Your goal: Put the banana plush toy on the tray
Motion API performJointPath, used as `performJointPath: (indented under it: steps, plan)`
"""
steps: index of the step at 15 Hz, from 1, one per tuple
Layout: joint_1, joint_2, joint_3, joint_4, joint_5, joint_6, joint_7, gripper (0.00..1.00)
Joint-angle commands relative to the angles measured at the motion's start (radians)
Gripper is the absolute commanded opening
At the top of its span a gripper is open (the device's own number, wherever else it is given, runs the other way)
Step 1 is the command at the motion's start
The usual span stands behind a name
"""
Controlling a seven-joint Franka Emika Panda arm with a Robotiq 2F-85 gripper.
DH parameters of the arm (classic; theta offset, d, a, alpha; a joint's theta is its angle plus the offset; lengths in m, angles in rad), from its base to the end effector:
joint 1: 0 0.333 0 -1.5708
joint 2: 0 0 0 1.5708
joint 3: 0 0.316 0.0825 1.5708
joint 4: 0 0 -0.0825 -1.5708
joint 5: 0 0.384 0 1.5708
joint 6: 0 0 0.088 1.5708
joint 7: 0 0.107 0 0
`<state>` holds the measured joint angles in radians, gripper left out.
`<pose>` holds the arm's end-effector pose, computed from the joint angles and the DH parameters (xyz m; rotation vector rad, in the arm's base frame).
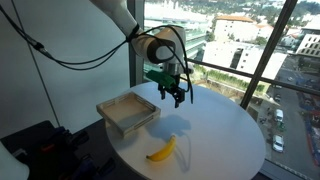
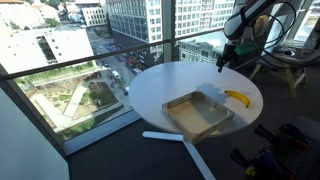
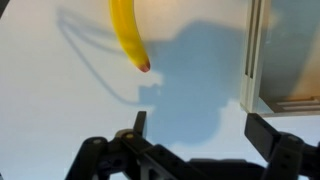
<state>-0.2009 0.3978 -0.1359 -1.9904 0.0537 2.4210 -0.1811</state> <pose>0.5797 -0.1996 0.2668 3.1029 -0.2862 0.0496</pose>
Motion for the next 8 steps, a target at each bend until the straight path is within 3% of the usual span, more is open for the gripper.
performJointPath:
  steps: [1, 8]
  plan:
    - [-0.034, 0.06, 0.009, 0.065, 0.018, -0.038, -0.004, 1.0]
    - [-0.059, 0.112, 0.013, 0.088, 0.015, -0.048, -0.001, 1.0]
